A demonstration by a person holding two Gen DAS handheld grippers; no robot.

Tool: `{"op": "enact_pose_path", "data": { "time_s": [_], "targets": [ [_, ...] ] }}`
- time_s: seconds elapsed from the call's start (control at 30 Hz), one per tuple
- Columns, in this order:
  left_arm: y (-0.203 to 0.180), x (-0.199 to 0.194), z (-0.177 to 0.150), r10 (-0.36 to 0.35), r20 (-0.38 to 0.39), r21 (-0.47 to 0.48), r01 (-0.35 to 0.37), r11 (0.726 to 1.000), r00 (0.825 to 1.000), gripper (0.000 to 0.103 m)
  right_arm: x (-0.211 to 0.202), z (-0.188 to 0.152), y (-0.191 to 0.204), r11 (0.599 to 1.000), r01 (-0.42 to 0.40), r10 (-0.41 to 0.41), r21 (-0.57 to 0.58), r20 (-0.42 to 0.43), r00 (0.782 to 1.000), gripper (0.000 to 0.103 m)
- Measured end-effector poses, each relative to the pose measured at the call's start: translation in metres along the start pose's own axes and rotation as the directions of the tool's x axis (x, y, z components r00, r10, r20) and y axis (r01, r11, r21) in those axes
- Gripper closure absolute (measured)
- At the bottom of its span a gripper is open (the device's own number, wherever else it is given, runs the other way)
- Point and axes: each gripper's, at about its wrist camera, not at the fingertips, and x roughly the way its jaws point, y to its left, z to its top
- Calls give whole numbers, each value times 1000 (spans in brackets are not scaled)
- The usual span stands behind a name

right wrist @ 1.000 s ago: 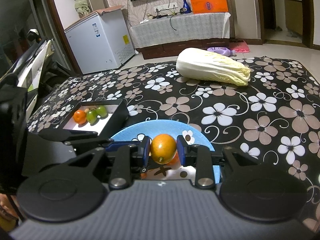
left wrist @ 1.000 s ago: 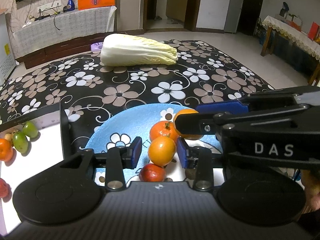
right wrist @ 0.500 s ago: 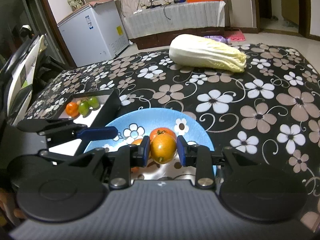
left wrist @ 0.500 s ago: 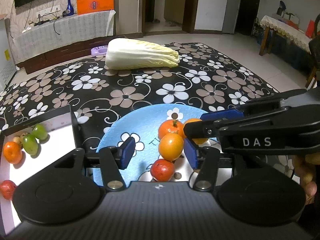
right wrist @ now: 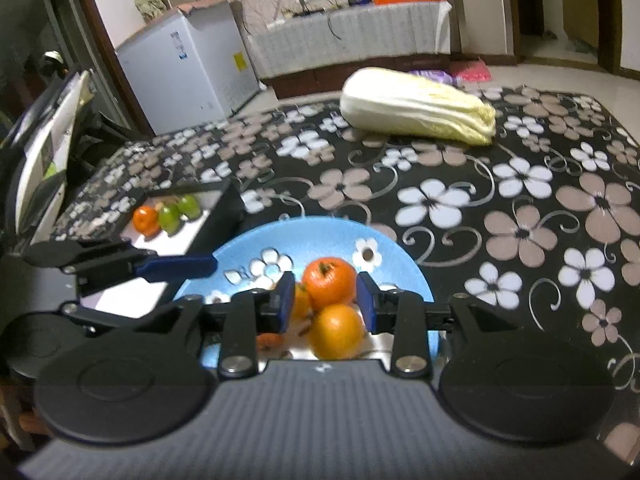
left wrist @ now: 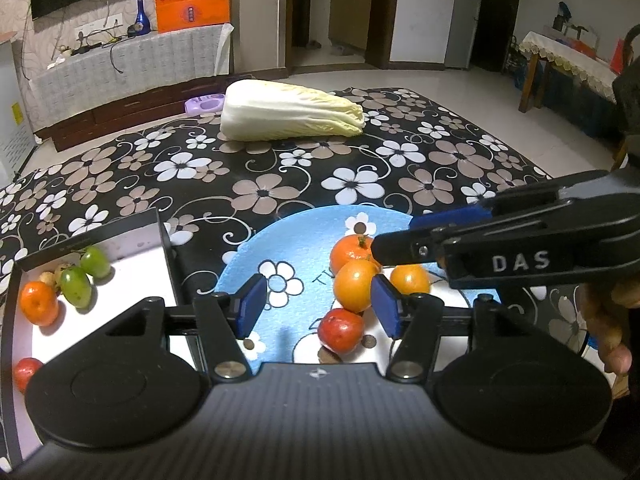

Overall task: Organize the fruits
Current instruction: 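Open the left tool on the small orange while the right tool releases its fruit, then move both open tools back over the white fruit tray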

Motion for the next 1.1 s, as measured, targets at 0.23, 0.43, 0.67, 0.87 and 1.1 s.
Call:
{"op": "enact_pose_path", "data": {
  "time_s": [0.23,0.43,0.67,0.87,1.1],
  "targets": [
    [12,-10,-3,12,8,-12,-12,1000,1000,40,-3,4,3,1000,8,-8,6,34,999,58],
    [30,-21,-7,43,13,-38,-42,998,999,39,-4,9,13,1000,-7,8,-13,81,997,58],
    [61,-35,-14,103,9,-96,-101,990,995,39,5,15,48,991,-95,106,-91,121,987,58],
    [93,-56,-30,150,-8,-128,-150,980,989,39,26,21,86,975,-164,180,-152,100,979,58],
    [131,-83,-54,204,-26,-146,-206,968,979,36,54,27,123,961,-216,230,-172,68,971,58]
  ]
}}
